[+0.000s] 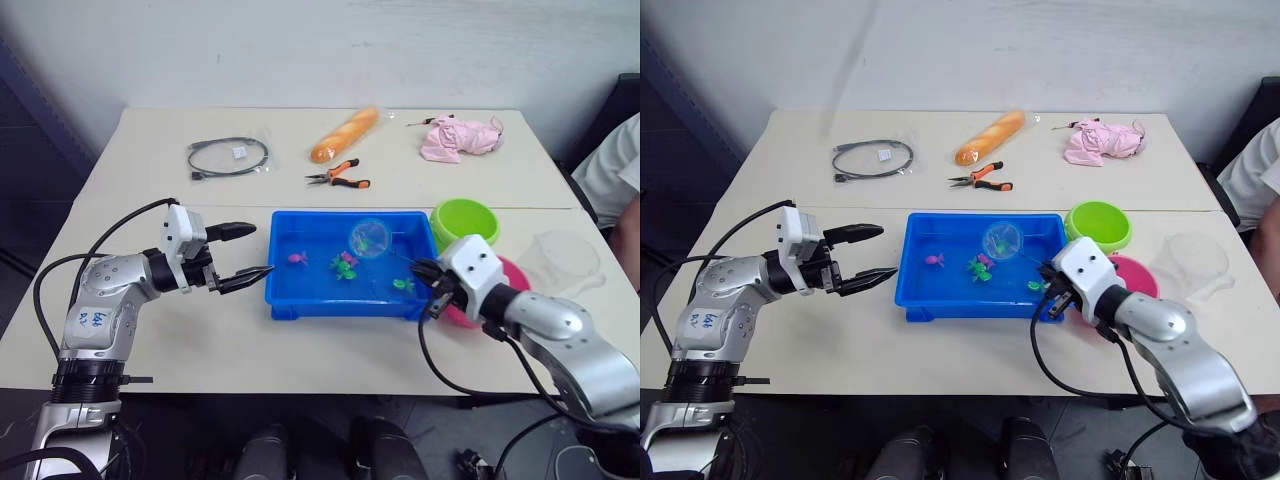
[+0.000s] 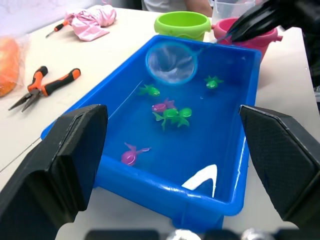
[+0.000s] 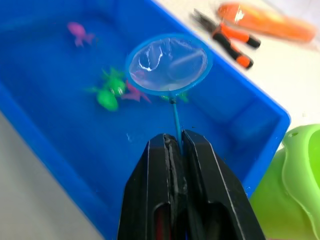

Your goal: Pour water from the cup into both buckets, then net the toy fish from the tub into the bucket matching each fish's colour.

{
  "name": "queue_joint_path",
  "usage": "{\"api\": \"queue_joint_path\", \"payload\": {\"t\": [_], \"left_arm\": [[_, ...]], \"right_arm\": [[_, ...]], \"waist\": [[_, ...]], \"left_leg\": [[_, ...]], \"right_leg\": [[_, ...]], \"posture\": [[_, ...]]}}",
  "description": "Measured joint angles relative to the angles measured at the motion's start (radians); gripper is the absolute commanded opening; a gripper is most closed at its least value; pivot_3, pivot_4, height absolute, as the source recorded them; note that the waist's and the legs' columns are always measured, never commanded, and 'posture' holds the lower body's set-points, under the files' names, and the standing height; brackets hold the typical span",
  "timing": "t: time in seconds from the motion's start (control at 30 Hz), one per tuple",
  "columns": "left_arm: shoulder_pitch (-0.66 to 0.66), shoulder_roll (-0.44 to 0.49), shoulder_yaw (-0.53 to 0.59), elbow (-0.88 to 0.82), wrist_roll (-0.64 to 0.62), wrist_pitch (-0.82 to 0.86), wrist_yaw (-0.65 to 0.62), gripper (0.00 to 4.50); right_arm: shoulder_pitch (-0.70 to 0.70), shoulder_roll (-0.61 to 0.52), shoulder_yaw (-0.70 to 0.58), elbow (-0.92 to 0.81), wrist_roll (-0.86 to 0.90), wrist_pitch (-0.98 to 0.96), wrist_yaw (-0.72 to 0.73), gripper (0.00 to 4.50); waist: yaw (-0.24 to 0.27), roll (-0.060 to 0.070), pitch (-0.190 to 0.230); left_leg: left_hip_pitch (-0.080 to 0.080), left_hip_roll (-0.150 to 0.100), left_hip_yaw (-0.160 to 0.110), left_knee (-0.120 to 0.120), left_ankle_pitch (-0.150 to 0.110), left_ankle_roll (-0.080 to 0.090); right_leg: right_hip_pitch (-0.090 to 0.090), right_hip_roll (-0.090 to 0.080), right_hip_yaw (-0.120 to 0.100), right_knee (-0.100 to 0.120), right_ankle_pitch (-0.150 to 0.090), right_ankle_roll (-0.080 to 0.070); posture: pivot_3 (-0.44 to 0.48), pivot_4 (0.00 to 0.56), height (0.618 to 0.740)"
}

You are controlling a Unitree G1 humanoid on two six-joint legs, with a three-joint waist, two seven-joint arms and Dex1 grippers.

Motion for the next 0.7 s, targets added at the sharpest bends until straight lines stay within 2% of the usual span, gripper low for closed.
{"api": "queue_joint_path", "payload": {"t": [0.17,0.7], "left_arm": [[0.003,0.0,0.0,-0.005,0.0,0.0,0.017,4.48],[0.027,-0.006,0.0,-0.053,-0.001,0.012,0.063,4.48]], "right_arm": [[-0.066,0.015,0.062,0.068,-0.104,-0.044,0.0,0.0],[-0.117,0.034,0.156,0.159,-0.326,-0.147,0.069,0.0]], "waist": [[-0.001,0.0,0.0],[-0.002,0.0,0.0]], "left_leg": [[0.0,0.001,0.0,0.0,0.0,-0.001],[0.0,0.003,0.001,0.0,0.0,-0.002]], "right_leg": [[0.0,0.002,0.0,0.001,0.0,0.0],[0.0,0.003,0.001,0.001,0.0,0.0]], "posture": [[0.0,0.15,0.74],[0.0,0.15,0.74]]}}
